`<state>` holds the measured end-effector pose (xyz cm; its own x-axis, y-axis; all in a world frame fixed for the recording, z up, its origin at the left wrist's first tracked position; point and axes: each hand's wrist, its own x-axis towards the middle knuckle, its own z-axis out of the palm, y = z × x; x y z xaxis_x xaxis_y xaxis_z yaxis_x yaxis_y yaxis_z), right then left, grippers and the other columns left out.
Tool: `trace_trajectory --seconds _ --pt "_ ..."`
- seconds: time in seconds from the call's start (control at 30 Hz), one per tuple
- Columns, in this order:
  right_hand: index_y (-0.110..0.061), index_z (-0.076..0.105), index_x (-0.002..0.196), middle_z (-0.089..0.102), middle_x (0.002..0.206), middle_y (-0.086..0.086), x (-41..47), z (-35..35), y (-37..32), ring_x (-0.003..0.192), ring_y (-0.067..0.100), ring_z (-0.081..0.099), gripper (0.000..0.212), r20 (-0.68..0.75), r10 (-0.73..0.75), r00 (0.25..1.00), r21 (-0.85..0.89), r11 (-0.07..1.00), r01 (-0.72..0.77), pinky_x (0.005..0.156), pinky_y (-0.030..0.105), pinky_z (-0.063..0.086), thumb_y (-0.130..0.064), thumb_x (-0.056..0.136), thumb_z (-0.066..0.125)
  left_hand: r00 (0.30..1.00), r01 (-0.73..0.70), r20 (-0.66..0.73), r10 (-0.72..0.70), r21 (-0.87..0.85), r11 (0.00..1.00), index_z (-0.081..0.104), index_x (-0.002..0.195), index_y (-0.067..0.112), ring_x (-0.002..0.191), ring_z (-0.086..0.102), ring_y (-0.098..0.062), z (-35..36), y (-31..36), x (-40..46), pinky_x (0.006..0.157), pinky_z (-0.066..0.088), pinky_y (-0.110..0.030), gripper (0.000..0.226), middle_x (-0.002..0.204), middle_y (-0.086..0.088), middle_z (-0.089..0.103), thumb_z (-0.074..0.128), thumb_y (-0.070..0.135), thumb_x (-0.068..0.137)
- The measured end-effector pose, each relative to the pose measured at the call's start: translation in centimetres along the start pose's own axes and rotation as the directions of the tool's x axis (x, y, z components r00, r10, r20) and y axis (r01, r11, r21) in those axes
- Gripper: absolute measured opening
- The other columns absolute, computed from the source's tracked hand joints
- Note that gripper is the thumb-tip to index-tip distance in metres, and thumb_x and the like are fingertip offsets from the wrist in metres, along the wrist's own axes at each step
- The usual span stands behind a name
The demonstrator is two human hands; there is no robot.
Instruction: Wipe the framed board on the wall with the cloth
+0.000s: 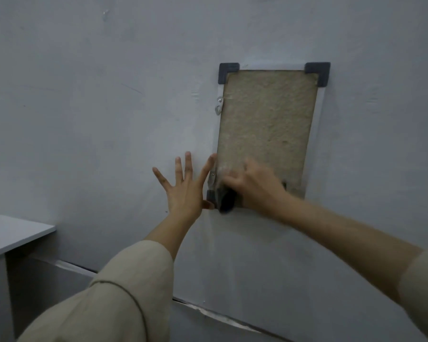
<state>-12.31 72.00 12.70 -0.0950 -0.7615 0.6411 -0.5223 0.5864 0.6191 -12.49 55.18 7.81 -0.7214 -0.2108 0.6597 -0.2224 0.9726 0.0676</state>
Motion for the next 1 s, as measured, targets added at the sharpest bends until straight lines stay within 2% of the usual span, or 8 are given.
trace_trajectory --seconds 0.13,0.37,0.47,0.53,0.63,0.8,0.9,1.0 --pt "-0.022 0.071 0.087 0.071 0.098 -0.003 -3.8 2.7 -1.6 0.061 0.016 0.056 0.024 0.166 -0.214 0.963 -0.001 0.976 0.217 0.042 0.02 0.03 -0.017 0.065 0.079 1.0 0.001 0.004 -0.001 0.003 1.0 -0.044 0.123 0.046 0.141 -0.021 -0.034 0.0 -0.4 0.3 0.093 -0.016 -0.075 0.119 0.153 -0.012 -0.026 0.061 0.065 0.071" --pt "-0.018 0.073 0.092 0.073 0.098 0.001 -1.9 0.7 1.9 0.06 0.023 0.057 0.032 -0.067 0.041 0.997 -0.011 0.999 -0.041 0.042 0.019 0.033 -0.007 0.062 0.08 1.0 -0.002 -0.015 0.002 0.03 1.0 -0.042 0.127 0.046 0.142 -0.019 -0.035 0.0 -0.3 0.1 0.092 -0.017 -0.075 0.117 0.153 -0.012 -0.025 0.061 0.063 0.073" --pt "-0.023 0.071 0.089 0.071 0.104 -0.002 -5.0 1.7 0.6 0.065 0.019 0.059 0.024 0.068 -0.2 0.977 -0.047 0.978 0.204 0.04 0.021 0.038 -0.013 0.067 0.074 1.0 -0.005 -0.012 0.005 0.045 0.999 -0.041 0.128 0.045 0.142 -0.018 -0.034 -0.2 -0.2 0.0 0.093 -0.015 -0.075 0.117 0.153 -0.012 -0.025 0.059 0.066 0.071" --pt "-0.026 0.07 0.087 0.071 0.103 -0.004 -6.4 1.9 0.8 0.067 0.019 0.059 0.021 0.148 -0.269 0.952 -0.076 0.956 0.283 0.04 0.022 0.039 -0.015 0.076 0.057 1.0 -0.005 -0.008 0.006 0.053 0.999 -0.04 0.129 0.044 0.142 -0.019 -0.034 -0.3 -0.3 0.0 0.094 -0.015 -0.075 0.116 0.153 -0.012 -0.026 0.058 0.067 0.071" --pt "-0.025 0.072 0.089 0.073 0.092 -0.005 -6.1 0.7 3.2 0.061 0.02 0.057 0.036 0.03 -0.151 0.988 -0.071 0.986 0.153 0.039 0.02 0.037 -0.016 0.079 0.039 1.0 -0.003 0.003 0.003 0.067 0.998 -0.041 0.129 0.043 0.141 -0.02 -0.034 -0.4 -0.3 0.0 0.094 -0.015 -0.075 0.116 0.153 -0.012 -0.027 0.056 0.069 0.071" --pt "-0.019 0.075 0.092 0.074 0.098 -0.002 -6.7 -1.3 5.8 0.054 0.024 0.052 0.037 -0.135 0.029 0.99 -0.098 0.994 -0.042 0.042 0.018 0.031 0.001 0.068 0.055 1.0 -0.012 0.015 0.011 0.068 0.998 -0.041 0.129 0.042 0.142 -0.019 -0.034 -0.5 -0.3 -0.1 0.095 -0.013 -0.075 0.115 0.153 -0.012 -0.027 0.054 0.069 0.071" --pt "-0.02 0.073 0.092 0.072 0.106 -0.001 -9.4 -0.8 5.4 0.055 0.022 0.051 0.042 -0.036 -0.096 0.995 -0.08 0.992 0.093 0.04 0.021 0.036 0.004 0.059 0.068 1.0 -0.011 0.014 0.01 0.068 0.998 -0.039 0.131 0.042 0.142 -0.019 -0.034 -0.5 -0.3 -0.1 0.095 -0.013 -0.075 0.114 0.153 -0.012 -0.026 0.054 0.07 0.072" --pt "-0.022 0.072 0.094 0.071 0.107 -0.003 -10.6 -0.6 5.8 0.056 0.02 0.05 0.042 0.076 -0.234 0.969 -0.069 0.969 0.239 0.04 0.023 0.037 0.004 0.069 0.052 1.0 -0.01 0.008 0.01 0.063 0.998 -0.039 0.131 0.042 0.142 -0.018 -0.034 -0.5 -0.3 -0.2 0.095 -0.013 -0.075 0.114 0.153 -0.013 -0.025 0.055 0.069 0.072"
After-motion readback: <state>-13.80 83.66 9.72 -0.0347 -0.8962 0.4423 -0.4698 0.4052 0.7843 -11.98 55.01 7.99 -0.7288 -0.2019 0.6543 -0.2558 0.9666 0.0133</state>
